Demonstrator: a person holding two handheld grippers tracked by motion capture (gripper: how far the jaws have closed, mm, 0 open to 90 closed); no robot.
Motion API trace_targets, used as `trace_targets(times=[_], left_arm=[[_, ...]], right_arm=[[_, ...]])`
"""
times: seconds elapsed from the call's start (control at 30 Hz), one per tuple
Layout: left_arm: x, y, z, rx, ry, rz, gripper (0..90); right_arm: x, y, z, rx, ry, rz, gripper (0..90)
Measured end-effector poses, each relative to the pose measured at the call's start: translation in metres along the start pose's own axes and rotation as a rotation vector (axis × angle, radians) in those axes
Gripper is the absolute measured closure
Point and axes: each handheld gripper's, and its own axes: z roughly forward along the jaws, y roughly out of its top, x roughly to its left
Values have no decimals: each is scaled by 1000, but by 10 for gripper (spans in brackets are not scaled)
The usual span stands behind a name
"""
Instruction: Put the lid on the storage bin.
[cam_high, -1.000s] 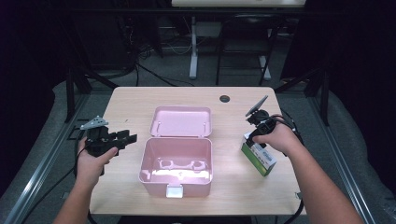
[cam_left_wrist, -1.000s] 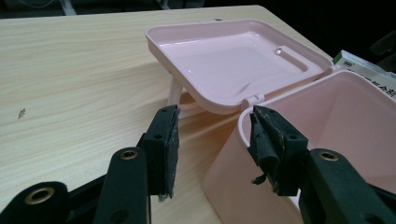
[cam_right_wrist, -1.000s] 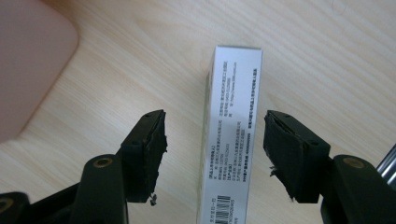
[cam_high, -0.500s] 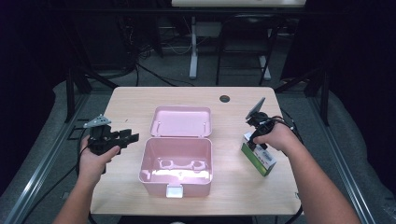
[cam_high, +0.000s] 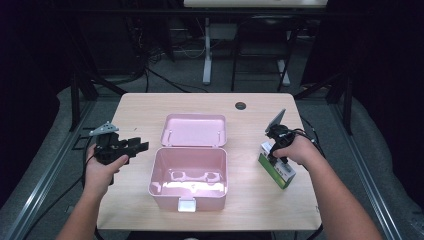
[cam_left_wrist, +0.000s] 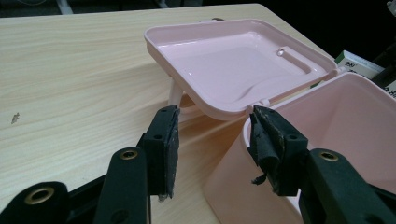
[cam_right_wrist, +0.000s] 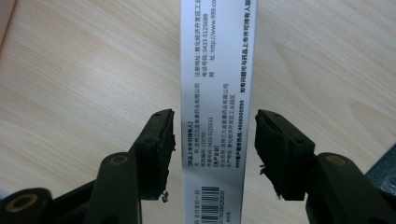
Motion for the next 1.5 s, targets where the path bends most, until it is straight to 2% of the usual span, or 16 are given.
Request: trace_targets(times=[0.33,0.73,1.0,1.5], left_arm=[[3,0,-4,-15,6,-12,523],[4,-1,-3,-3,12,-13,520],[5,-2,-1,0,11,-16,519],[6,-3,0,2,10,-20,520]], right_arm=[[4,4,6,19,-8,-14,501],[3,3,13,35,-9,4,581],[1,3,16,30,0,13,595],[1,3,15,29,-13,9,611]])
